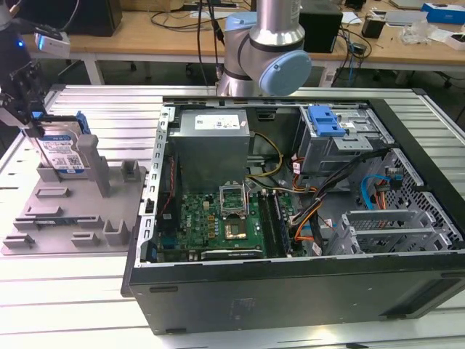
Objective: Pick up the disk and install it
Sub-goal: 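Pick up the disk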
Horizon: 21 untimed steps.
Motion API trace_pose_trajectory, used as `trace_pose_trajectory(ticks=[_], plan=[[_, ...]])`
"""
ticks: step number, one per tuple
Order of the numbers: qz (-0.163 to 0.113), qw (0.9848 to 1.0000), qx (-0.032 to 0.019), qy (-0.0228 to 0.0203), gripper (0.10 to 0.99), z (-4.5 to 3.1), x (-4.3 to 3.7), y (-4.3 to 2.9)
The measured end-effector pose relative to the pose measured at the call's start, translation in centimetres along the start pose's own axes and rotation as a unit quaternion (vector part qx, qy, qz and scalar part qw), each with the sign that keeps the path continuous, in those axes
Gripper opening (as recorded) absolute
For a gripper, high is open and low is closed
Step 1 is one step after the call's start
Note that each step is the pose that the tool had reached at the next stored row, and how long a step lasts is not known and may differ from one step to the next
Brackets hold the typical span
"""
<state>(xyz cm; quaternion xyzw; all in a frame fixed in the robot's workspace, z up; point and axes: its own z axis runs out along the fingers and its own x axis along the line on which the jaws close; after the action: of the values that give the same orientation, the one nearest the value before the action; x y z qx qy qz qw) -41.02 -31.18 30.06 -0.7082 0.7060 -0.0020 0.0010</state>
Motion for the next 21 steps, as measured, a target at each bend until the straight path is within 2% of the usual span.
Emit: trace_pose_trajectory(ticks=[8, 9, 10, 11, 21], plan=[[0.0, 1.0, 0.0, 0.0, 0.459, 0.26, 0.0, 0.0], [0.0, 1.0, 0.0, 0.0, 0.443, 0.26, 0.0, 0.0], [0.0, 1.0, 0.0, 0.0, 0.376, 0.26, 0.0, 0.0], [0.0, 1.0, 0.0, 0.0, 0.369, 0.27, 0.0, 0.0], [0.0, 1.0, 0.0, 0.0, 0.369, 0.3, 0.0, 0.0]])
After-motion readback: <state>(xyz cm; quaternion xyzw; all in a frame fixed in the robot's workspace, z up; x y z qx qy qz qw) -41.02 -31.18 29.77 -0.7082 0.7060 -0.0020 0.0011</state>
